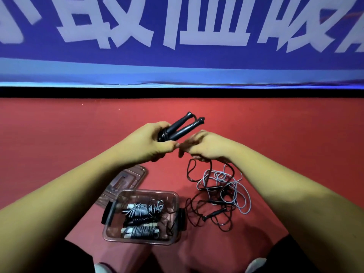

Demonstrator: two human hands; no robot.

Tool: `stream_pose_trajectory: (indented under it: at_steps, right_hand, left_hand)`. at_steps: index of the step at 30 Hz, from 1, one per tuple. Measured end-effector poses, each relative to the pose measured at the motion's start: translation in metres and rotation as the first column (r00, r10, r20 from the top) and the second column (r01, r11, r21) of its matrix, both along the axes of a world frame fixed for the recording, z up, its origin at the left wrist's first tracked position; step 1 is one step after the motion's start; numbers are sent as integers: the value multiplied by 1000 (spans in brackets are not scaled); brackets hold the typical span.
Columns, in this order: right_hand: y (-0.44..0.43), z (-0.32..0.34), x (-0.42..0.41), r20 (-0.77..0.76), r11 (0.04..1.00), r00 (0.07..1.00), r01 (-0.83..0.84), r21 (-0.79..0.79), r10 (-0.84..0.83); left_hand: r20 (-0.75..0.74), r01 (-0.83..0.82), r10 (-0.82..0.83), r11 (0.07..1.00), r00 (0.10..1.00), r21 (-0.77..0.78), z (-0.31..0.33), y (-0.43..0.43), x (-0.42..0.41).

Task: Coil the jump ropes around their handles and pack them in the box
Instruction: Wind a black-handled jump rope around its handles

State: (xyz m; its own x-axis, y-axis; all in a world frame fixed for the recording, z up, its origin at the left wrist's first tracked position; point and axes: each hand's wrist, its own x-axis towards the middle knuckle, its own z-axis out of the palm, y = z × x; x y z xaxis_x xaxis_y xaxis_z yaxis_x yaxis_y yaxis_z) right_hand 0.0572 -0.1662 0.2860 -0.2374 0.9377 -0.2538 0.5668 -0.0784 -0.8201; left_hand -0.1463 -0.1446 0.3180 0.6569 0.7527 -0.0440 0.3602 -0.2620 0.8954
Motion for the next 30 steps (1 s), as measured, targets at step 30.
stream_pose_trajectory:
  at_steps: [30]
  right_hand:
    - [-3,34,6,228,945,973,-108,310,36]
  left_hand:
    - [-688,469,-183,846,702,253,-22,1,18]
